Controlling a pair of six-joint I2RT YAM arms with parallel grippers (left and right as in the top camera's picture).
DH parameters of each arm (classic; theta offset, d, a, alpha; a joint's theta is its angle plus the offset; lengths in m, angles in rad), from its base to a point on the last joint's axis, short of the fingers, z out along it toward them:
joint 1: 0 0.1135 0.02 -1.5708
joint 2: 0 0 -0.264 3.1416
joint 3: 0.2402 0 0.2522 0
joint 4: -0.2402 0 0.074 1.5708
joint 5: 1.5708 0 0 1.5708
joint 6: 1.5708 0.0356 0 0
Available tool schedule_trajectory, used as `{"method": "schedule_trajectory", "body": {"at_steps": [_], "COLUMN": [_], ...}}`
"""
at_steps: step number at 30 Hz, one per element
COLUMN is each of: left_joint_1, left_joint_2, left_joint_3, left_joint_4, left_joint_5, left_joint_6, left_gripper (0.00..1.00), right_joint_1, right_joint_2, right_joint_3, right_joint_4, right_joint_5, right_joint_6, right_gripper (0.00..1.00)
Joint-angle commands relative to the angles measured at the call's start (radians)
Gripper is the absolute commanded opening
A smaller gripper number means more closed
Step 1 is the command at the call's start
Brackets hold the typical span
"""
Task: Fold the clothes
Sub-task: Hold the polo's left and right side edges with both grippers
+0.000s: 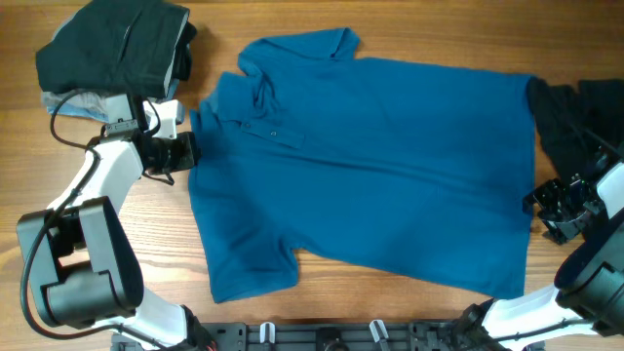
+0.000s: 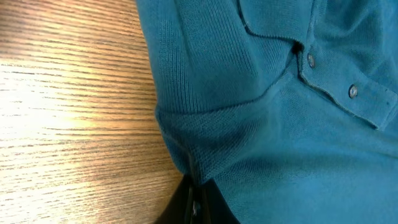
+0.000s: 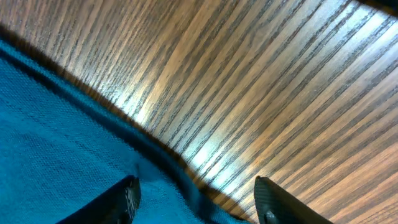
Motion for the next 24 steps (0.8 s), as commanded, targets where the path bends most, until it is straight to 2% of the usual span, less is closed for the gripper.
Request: {"method": "schedule_trajectory", "body": {"at_steps": [1, 4, 9, 12, 14, 24], "left_joint_1": [0.006, 0.006, 0.006, 0.006, 0.006, 0.006], "left_joint_2": [-0.018, -0.018, -0.018, -0.018, -0.018, -0.018], "left_joint_3": [0.021, 0.021, 0.021, 0.021, 0.021, 0.021], "left_joint_4": [-0.002, -0.002, -0.002, -0.002, -0.002, -0.002], "left_joint_5": [0.013, 0.013, 0.013, 0.013, 0.013, 0.013], "left_joint_6": [-0.010, -0.010, -0.010, -0.010, -0.010, -0.010], "left_gripper": [0.04, 0.04, 0.04, 0.04, 0.04, 0.04], "right_joint_1": [-0.003, -0.003, -0.003, -0.003, -0.003, -0.003], "right_joint_2": [0.021, 0.021, 0.021, 0.021, 0.021, 0.018], "right_joint_3": [-0.020, -0.043, -0.091, -0.092, -0.090, -0.018], "right_joint_4": [0.018, 0.033, 0.063, 0.076, 0.076, -0.018], "right_joint_5": [-0.028, -0.042, -0.043, -0.052, -0.070, -0.072], "right_joint_6": [0.000, 0.000, -0.003, -0.004, -0.004, -0.020], "right_gripper": [0.61, 0.51, 0.49, 0.33, 0.04, 0.04]}}
